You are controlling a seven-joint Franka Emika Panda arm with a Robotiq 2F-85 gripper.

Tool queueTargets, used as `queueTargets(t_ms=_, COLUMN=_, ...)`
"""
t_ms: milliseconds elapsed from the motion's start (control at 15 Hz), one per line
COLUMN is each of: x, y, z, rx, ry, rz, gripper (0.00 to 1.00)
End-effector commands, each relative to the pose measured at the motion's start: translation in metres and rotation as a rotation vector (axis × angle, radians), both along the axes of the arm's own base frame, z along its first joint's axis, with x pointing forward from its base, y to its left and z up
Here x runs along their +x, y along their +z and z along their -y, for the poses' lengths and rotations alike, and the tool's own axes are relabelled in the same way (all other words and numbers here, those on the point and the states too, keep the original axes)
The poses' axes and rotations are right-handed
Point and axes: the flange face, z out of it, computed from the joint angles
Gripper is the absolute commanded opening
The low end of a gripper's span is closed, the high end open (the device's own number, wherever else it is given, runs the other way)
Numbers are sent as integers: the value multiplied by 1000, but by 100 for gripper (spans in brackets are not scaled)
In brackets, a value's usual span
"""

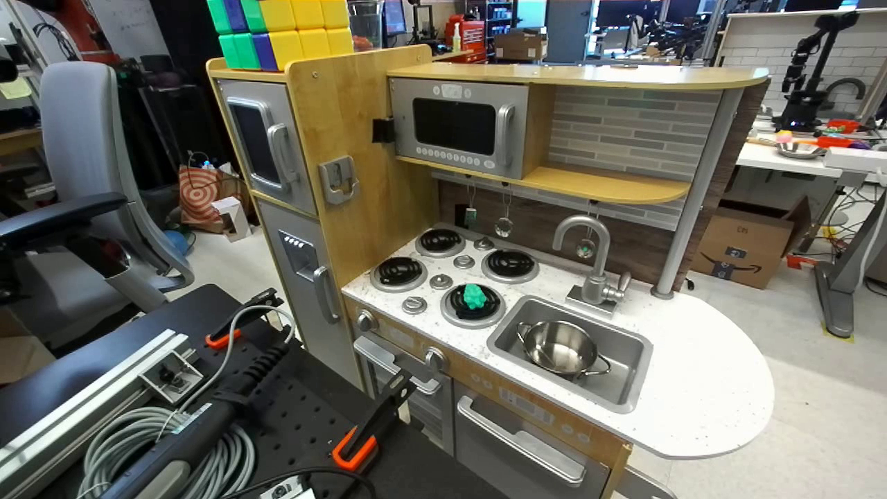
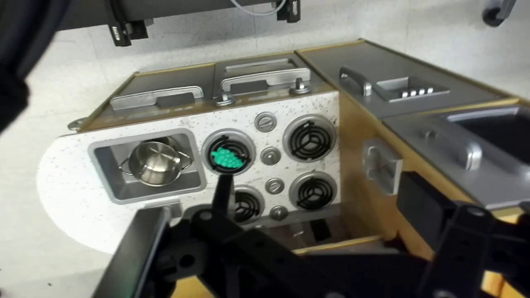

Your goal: Remove the green object from the stove and place it inside the silver pot in the sink

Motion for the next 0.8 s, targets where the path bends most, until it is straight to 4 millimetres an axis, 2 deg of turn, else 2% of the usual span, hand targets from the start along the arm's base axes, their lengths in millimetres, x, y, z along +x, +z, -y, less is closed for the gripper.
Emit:
queueTargets(t_ms=0, x=2, y=33, z=80, rx=45, ry=-195, rz=53, gripper=100)
queueTargets(t_ms=133, x=4, y=45, z=118, rx=79, ry=-306, rz=84, gripper=100)
queueTargets(t_ms=200, x=2, y=49, z=126, rx=107, ry=-349, rz=90, gripper=100)
queueTargets(t_ms=267, x=5, y=36, z=115, rx=75, ry=-269, rz=71, gripper=100)
queueTargets(t_ms=333, x=4, y=39, z=124, rx=79, ry=-285, rz=78, gripper=100)
queueTargets(t_ms=533, x=5, y=34, z=118, rx=75, ry=-272, rz=68, gripper=100)
queueTargets(t_ms=600, x=-2, y=28, z=114, rx=99, ry=-126, rz=36, gripper=100)
queueTargets(t_ms=733, x=-8, y=21, z=115, rx=80, ry=-25, rz=27, gripper=100)
